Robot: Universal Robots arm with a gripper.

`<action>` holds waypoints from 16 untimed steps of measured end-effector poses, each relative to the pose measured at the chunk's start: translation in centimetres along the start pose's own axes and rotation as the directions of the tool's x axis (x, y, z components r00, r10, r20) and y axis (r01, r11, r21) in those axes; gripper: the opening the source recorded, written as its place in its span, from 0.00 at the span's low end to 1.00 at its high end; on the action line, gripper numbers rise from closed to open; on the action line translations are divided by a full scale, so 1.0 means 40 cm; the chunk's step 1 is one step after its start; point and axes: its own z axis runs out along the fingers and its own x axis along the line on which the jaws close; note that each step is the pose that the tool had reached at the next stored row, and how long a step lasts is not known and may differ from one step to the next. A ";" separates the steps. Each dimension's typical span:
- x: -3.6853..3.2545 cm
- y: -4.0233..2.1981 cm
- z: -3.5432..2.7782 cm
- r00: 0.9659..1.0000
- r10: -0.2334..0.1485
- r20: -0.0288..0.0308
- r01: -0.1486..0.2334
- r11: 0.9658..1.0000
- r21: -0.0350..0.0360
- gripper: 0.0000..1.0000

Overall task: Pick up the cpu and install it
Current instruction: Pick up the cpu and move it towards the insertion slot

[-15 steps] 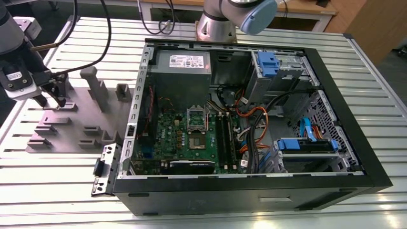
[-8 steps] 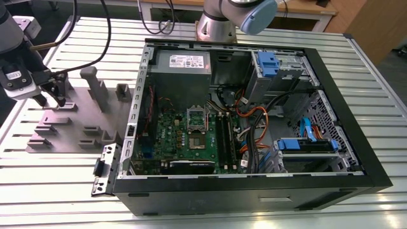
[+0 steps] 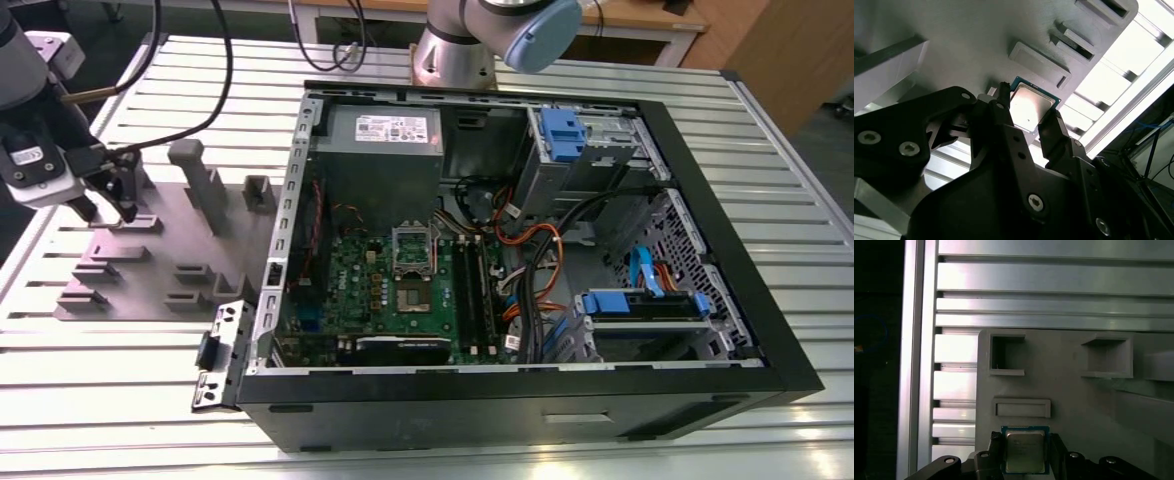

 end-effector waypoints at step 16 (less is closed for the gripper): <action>0.000 0.001 -0.015 1.000 0.000 0.000 0.000 1.000 0.000 0.47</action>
